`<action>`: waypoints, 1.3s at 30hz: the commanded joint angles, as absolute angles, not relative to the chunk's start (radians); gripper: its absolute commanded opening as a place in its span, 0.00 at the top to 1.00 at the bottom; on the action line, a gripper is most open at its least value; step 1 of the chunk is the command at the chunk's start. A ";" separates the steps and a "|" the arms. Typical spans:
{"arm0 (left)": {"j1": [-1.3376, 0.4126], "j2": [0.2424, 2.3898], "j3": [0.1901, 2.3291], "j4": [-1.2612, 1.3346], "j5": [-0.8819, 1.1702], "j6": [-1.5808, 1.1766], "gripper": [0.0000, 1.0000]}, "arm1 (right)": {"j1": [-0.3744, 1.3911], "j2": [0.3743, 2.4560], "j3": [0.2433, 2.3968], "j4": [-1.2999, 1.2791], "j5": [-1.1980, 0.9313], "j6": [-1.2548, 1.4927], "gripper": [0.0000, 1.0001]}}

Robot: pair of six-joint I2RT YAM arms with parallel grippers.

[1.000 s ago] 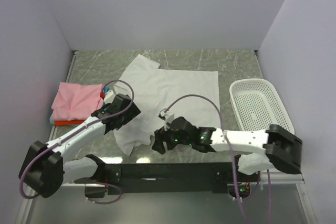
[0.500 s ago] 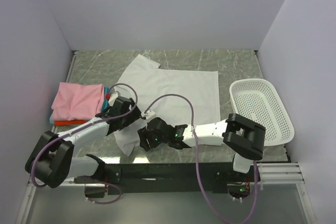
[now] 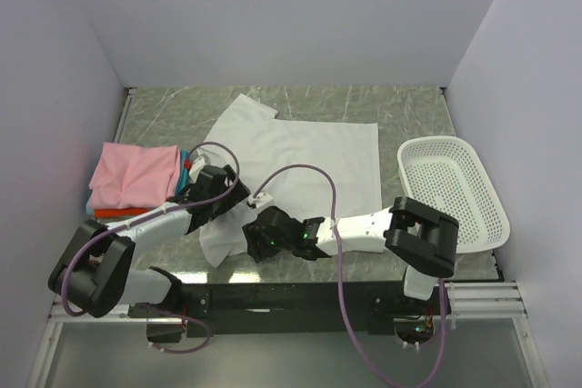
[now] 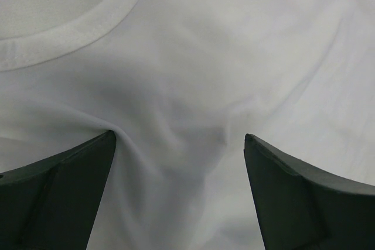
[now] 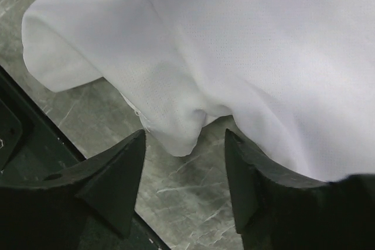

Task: Fold and stack the t-shirts
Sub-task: Flatten the tshirt out

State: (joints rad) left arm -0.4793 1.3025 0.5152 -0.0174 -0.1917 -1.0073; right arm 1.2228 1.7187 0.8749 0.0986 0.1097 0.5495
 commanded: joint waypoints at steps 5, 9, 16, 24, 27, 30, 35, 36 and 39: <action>-0.476 1.332 0.449 -0.069 -0.144 -1.020 0.01 | 1.232 1.770 0.931 0.110 0.075 0.564 0.52; -0.476 1.292 0.436 -0.081 -0.156 -1.029 0.01 | 1.246 1.755 0.933 0.094 0.046 0.592 0.76; -0.476 1.232 0.436 -0.132 -0.196 -1.028 0.01 | 1.256 1.697 0.923 -0.071 -0.083 0.664 1.00; -0.476 1.172 0.420 -0.160 -0.192 -1.002 0.00 | 1.255 1.614 0.905 -0.182 -0.158 0.690 1.00; -0.476 1.164 0.417 -0.160 -0.181 -0.994 0.01 | 1.250 1.565 0.926 -0.236 -0.132 0.675 1.00; -0.476 1.164 0.417 -0.156 -0.163 -0.983 0.01 | 1.236 1.531 0.939 -0.281 -0.127 0.670 1.00; -0.476 1.163 0.422 -0.169 -0.156 -0.979 0.01 | 1.227 1.538 0.922 -0.299 -0.163 0.693 0.97; -0.476 1.163 0.422 -0.170 -0.150 -0.976 0.01 | 1.226 1.546 0.910 -0.296 -0.164 0.698 0.96; -0.476 1.157 0.425 -0.176 -0.152 -0.973 0.01 | 1.224 1.552 0.872 -0.279 -0.118 0.727 0.94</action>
State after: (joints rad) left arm -0.4778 1.1610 0.4446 -0.1043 -0.1406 -1.0069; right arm 1.2228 1.5547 0.9001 -0.2375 -0.1188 0.6926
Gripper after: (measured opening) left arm 0.994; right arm 0.057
